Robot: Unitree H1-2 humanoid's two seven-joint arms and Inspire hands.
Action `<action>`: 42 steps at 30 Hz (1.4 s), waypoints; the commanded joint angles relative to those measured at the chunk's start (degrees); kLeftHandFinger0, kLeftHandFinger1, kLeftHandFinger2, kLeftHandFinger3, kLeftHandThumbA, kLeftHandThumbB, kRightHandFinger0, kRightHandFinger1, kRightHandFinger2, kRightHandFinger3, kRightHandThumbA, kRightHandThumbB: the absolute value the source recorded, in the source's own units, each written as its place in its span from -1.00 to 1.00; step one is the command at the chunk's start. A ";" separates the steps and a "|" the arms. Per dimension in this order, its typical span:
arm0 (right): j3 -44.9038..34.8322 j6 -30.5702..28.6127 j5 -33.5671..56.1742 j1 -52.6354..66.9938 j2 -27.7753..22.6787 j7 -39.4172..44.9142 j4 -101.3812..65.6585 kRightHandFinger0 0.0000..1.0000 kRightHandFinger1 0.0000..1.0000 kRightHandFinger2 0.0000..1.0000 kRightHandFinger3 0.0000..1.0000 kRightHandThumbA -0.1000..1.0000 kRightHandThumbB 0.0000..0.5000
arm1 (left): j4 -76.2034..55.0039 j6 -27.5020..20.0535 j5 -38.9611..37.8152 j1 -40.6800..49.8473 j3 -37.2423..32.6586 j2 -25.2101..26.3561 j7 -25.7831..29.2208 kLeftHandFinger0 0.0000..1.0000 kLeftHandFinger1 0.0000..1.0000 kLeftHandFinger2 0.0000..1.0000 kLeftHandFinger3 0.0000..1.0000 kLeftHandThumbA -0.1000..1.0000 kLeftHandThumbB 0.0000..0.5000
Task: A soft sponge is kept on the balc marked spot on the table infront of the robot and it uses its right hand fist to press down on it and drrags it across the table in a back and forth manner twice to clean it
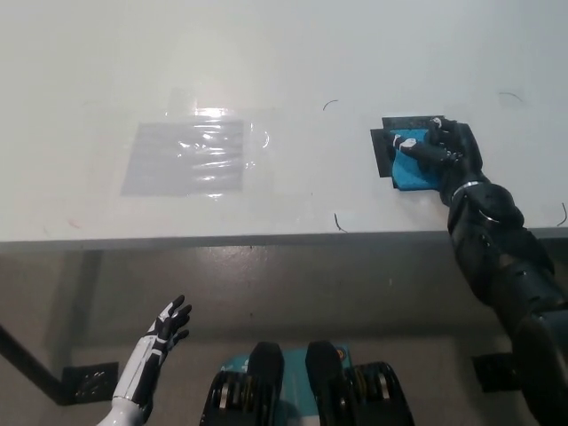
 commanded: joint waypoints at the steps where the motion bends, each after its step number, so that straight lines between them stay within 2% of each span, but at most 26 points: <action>1: 2.01 1.82 -3.17 -0.22 3.10 -0.75 1.09 -1.00 -1.00 -0.83 -0.90 1.00 -0.24 | -1.22 -1.73 0.68 -0.83 0.00 0.87 0.07 1.00 1.00 1.00 1.00 1.00 0.80; 7: 1.20 0.90 -2.04 -1.90 7.60 0.69 0.52 -1.00 -1.00 -0.78 -0.87 1.00 -0.24 | -1.64 -1.40 0.79 -0.55 -0.09 0.94 -0.07 1.00 1.00 1.00 1.00 1.00 0.77; 10: 2.16 1.36 -3.10 -2.85 10.20 0.00 0.42 -1.00 -1.00 -0.86 -0.96 1.00 -0.31 | -1.45 -1.73 0.41 -0.61 -0.01 0.99 -0.36 1.00 1.00 1.00 1.00 1.00 0.75; 13: 2.85 0.34 -3.83 -3.12 11.99 0.03 0.24 -1.00 -1.00 -0.82 -0.93 1.00 -0.39 | -1.53 -1.71 0.25 -0.63 0.03 1.03 -0.48 1.00 1.00 1.00 1.00 1.00 0.76; 16: 3.04 -0.28 -4.01 -3.49 14.22 0.25 0.07 -1.00 -0.98 -0.68 -0.90 1.00 -0.38 | -1.34 -1.74 0.43 -0.69 -0.02 1.13 -0.46 1.00 1.00 1.00 1.00 1.00 0.79; 17: 3.47 -0.45 -4.46 -3.65 15.12 -0.04 0.05 -0.91 -0.94 -0.64 -0.90 1.00 -0.39 | -1.59 -1.63 0.54 -0.53 0.04 1.34 -0.45 1.00 1.00 1.00 1.00 1.00 0.79; 19: 3.81 -0.05 -4.85 -3.97 16.29 -0.47 0.00 -1.00 -0.97 -0.62 -0.89 1.00 -0.39 | -1.99 -1.15 1.05 -0.39 0.01 1.24 -0.04 1.00 1.00 1.00 1.00 1.00 0.82; 23: 4.74 0.24 -5.90 -3.78 17.87 -0.15 -0.04 -1.00 -1.00 -0.69 -0.85 1.00 -0.36 | -1.83 -1.55 1.03 -0.30 -0.05 1.10 -0.10 1.00 1.00 1.00 1.00 1.00 0.81; 26: 5.15 -0.81 -6.06 -2.85 18.05 0.44 0.00 -1.00 -1.00 -0.68 -0.86 1.00 -0.30 | -1.77 -1.48 0.87 -0.48 0.03 1.06 -0.16 1.00 1.00 1.00 1.00 1.00 0.82; 30: 5.39 -0.50 -6.34 -1.97 17.29 -0.33 0.22 -1.00 -1.00 -0.72 -1.00 1.00 -0.48 | -1.77 -1.62 0.78 -0.47 0.07 1.35 -0.40 1.00 1.00 1.00 1.00 1.00 0.79; 32: 4.28 -0.76 -5.23 -1.33 16.57 0.11 0.21 -1.00 -1.00 -0.69 -0.91 1.00 -0.48 | -1.63 -1.55 1.35 -0.41 -0.02 1.28 -0.03 1.00 1.00 1.00 1.00 1.00 0.82; 36: 4.24 -1.10 -5.68 -0.38 14.71 -0.34 0.34 -1.00 -1.00 -0.67 -0.85 1.00 -0.36 | -1.89 -1.29 1.45 -0.32 -0.11 1.37 -0.19 1.00 1.00 1.00 1.00 1.00 0.83; 38: 4.46 -0.80 -6.14 0.13 13.25 -1.16 0.48 -1.00 -1.00 -0.68 -0.81 1.00 -0.42 | -1.75 -1.59 1.18 -0.36 -0.04 1.32 -0.25 1.00 1.00 1.00 1.00 1.00 0.84; 40: 3.18 -0.89 -4.91 1.12 11.32 0.36 0.58 -1.00 -1.00 -0.70 -0.85 1.00 -0.46 | -1.32 -2.02 1.17 -0.41 -0.06 1.28 -0.23 1.00 1.00 1.00 1.00 1.00 0.85; 42: 2.49 -0.20 -4.73 2.28 8.82 0.03 0.87 -1.00 -1.00 -0.65 -0.82 1.00 -0.54 | -1.35 -1.64 0.99 -0.31 -0.11 1.21 -0.40 1.00 1.00 1.00 1.00 1.00 0.88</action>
